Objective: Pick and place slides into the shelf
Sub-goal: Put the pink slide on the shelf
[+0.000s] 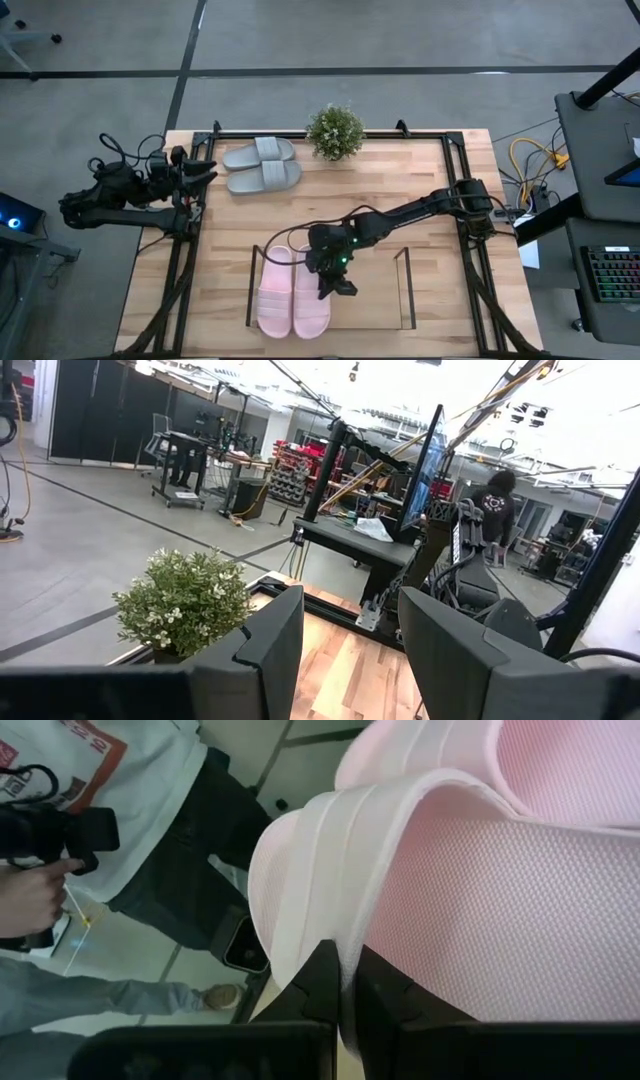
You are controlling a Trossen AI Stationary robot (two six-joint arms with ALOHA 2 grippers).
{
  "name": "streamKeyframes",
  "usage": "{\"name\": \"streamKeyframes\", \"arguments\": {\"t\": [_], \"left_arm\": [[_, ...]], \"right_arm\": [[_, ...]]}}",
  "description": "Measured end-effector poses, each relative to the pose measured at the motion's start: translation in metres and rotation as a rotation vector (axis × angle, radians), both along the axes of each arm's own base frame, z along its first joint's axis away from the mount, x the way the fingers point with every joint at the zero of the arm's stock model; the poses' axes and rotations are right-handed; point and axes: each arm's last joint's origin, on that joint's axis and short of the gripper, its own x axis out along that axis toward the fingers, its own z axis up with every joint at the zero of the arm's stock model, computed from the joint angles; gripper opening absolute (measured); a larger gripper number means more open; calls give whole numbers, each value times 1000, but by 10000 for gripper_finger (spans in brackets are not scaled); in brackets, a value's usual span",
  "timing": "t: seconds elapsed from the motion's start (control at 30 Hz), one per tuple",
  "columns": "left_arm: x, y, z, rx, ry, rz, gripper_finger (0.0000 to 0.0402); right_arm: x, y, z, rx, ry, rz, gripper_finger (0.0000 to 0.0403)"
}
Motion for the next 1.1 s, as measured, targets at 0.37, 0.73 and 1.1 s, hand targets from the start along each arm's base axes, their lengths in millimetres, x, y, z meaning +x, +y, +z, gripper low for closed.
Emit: {"name": "streamKeyframes", "arguments": {"t": [0.37, 0.73, 1.1], "left_arm": [[0, 0, 0, -1, 1, 16, 151], [0, 0, 0, -1, 1, 19, 151], [0, 1, 0, -1, 0, 19, 151]], "right_arm": [[-4, -4, -11, -4, 16, -8, 8], [9, -8, -23, 29, 29, -15, 8], [13, -9, -26, 49, 52, -22, 8]]}}
